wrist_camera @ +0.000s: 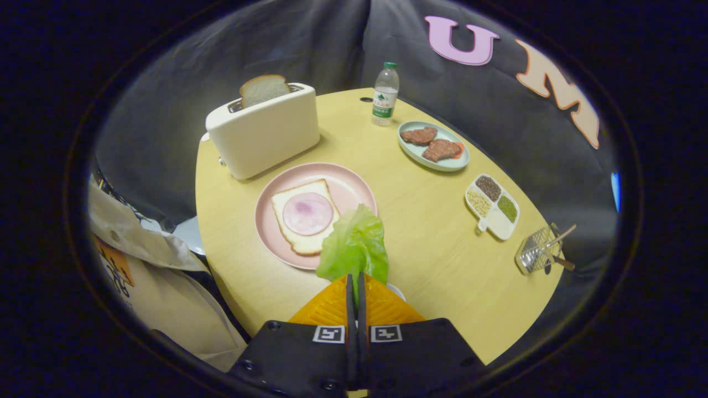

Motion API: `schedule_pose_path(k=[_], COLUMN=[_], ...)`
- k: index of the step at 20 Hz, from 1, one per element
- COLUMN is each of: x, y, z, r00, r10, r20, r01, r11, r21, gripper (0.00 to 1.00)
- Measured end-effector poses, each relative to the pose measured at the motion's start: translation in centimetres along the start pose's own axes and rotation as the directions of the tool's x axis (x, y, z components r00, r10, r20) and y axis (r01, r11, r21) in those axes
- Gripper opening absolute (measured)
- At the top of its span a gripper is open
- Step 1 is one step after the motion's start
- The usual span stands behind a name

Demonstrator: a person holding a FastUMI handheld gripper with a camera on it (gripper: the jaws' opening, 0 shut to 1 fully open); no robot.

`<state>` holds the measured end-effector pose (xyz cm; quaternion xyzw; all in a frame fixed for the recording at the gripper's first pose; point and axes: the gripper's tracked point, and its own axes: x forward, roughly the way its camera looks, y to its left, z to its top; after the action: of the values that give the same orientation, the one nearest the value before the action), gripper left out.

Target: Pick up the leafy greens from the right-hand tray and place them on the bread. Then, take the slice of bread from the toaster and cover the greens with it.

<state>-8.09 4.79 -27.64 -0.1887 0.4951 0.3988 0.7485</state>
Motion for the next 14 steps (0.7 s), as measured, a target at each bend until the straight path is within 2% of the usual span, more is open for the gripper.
schedule_pose_path(k=[8,14], x=[1.9,4.1], y=[4.0,6.9], z=[4.9,6.3], r00=[0.998,0.993], r10=[0.066,0.122], r20=[0.012,-0.011], r01=[-0.064,-0.122], r11=[0.992,0.975], r21=[-0.113,-0.184], gripper=[0.03,0.03])
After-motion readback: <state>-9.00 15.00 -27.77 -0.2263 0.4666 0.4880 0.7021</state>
